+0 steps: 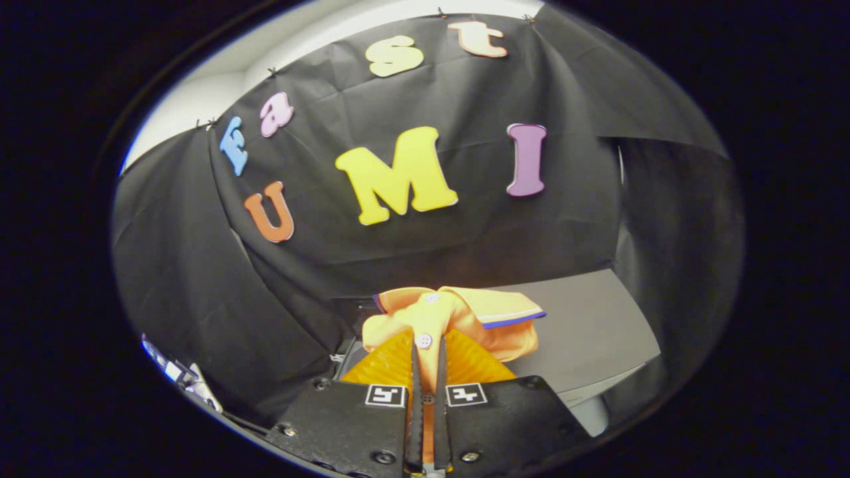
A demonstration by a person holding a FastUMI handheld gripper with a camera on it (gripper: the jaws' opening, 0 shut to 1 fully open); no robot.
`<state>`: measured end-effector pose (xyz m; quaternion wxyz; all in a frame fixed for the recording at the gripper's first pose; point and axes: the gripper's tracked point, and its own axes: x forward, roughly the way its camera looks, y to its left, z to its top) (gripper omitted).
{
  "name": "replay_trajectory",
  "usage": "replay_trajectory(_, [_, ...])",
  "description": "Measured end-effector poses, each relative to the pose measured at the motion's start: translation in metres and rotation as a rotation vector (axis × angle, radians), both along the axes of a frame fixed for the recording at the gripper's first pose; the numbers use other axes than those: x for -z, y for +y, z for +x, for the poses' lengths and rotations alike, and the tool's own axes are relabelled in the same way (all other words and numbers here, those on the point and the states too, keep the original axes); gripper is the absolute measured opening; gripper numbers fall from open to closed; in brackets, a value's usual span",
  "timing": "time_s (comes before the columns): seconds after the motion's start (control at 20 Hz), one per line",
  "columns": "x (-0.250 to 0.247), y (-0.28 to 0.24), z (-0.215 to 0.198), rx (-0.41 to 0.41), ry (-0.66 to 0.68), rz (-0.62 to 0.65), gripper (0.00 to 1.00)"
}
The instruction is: Put the clothes into the washing machine and then close the washing machine lid.
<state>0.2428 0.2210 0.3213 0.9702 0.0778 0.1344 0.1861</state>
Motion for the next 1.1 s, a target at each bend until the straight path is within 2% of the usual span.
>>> replay_trajectory(0.2, [-0.012,0.054,-0.005,-0.071,-0.017,-0.001,0.09])
replay_trajectory(0.5, [-0.005,0.136,0.016,-0.194,0.018,0.016,0.09])
replay_trajectory(0.75, [0.024,0.185,0.055,-0.258,0.081,-0.001,0.09])
replay_trajectory(1.1, [0.088,0.225,0.113,-0.284,0.206,-0.059,0.09])
